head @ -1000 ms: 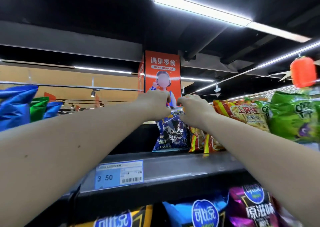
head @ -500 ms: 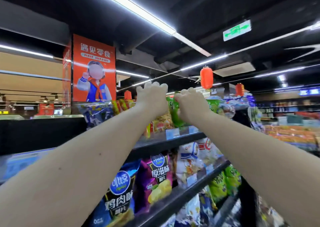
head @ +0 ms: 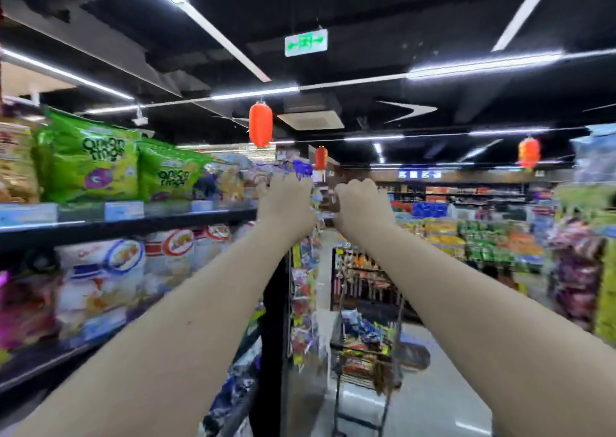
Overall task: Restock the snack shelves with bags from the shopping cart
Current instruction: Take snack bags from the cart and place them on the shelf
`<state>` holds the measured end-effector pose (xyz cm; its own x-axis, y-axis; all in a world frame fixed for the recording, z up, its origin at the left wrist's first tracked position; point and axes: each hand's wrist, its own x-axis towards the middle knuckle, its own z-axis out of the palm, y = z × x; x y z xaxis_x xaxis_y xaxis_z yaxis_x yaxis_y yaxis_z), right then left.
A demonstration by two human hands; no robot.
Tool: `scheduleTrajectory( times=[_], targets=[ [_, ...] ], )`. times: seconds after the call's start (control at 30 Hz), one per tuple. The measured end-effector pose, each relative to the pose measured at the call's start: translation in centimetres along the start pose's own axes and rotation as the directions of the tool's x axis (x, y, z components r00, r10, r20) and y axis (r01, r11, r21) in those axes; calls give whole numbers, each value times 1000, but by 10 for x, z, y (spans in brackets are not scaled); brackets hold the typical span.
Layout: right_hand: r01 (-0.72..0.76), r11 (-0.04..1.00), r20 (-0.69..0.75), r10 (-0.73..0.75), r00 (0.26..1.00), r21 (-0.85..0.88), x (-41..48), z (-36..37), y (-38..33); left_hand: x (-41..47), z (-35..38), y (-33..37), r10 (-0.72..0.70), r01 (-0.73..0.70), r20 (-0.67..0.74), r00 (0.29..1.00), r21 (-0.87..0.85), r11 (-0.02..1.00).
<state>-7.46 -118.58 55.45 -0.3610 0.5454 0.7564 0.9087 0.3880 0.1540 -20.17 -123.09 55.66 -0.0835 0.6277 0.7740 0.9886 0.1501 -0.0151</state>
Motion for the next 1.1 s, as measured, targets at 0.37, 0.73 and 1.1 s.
scheduleTrajectory(
  times=[0.37,0.73,1.1],
  targets=[
    [-106,983,188,134,973,-151,-59,130,215,28,175,215,144,-121,192,971,-129,984],
    [-164,959,354,239,904,-229,-47,308,345,81,385,328,315,-260,239,919,-235,937],
    [-235,936,347,319,882,-263,19,502,468,198,590,414,404,-310,273,873,-327,893]
  ],
)
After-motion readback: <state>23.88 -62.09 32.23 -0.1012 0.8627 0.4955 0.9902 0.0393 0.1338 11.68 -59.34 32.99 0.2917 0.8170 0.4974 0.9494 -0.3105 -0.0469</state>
